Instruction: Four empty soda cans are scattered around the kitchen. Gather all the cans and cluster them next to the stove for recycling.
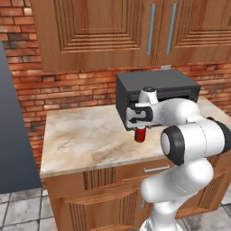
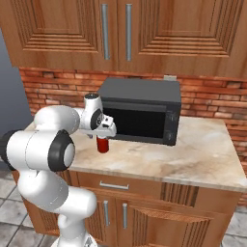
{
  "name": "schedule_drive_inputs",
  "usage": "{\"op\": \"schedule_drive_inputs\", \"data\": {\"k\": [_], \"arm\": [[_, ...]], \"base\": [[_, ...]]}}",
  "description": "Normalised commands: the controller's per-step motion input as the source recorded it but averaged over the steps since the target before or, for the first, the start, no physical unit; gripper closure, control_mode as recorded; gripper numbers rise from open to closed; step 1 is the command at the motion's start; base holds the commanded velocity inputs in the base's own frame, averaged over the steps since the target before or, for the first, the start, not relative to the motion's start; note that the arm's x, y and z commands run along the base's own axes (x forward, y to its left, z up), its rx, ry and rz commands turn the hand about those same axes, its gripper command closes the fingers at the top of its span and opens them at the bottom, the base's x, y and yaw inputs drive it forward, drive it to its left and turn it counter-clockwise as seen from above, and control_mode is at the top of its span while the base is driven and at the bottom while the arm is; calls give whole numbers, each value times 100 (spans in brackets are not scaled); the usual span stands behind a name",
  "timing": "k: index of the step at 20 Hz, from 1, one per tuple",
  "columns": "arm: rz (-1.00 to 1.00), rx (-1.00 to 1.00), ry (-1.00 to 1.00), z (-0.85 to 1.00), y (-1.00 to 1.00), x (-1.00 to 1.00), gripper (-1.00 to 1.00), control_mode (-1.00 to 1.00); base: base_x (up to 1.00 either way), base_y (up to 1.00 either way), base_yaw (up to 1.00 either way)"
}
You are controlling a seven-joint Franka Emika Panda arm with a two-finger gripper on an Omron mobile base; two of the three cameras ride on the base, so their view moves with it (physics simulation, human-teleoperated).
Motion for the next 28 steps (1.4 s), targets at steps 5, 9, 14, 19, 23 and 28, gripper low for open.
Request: {"op": "schedule_drive_inputs", "data": {"k": [5,9,14,19,23,28], "arm": [[0,0,-2,-2,0,15,-100,-100],[0,0,0,-17,1,14,-100,-100],[0,0,0,-17,0,11,-100,-100],[0,0,0,-12,0,11,-100,-100],[0,0,3,-15,0,0,100,-100],[0,0,0,-3,0,0,100,-100]], "base": [[0,0,0],[0,0,0],[0,0,0],[0,0,0],[0,0,0],[0,0,0]]}}
